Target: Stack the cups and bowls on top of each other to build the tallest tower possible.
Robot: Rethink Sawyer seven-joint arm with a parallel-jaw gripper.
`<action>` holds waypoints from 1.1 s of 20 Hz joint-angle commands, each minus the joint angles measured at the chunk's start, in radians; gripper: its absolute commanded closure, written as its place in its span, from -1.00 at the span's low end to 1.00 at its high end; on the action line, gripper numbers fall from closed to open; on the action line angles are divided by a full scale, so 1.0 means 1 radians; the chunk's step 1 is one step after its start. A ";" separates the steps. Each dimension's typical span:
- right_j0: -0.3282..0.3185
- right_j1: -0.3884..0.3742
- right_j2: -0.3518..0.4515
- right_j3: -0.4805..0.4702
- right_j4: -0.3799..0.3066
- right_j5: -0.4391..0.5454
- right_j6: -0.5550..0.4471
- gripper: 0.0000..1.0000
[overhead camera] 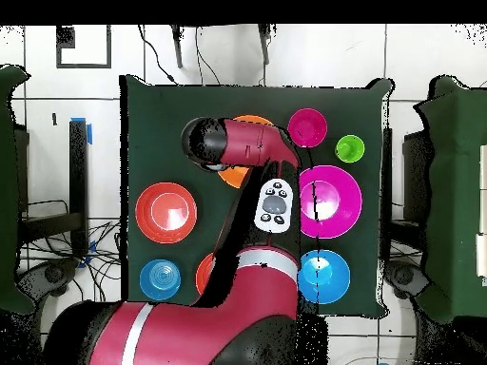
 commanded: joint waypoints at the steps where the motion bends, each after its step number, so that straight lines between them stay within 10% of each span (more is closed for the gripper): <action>1: -0.004 0.037 0.120 0.006 -0.078 -0.056 -0.055 1.00; 22: -0.018 0.025 0.121 0.020 -0.084 -0.051 -0.085 1.00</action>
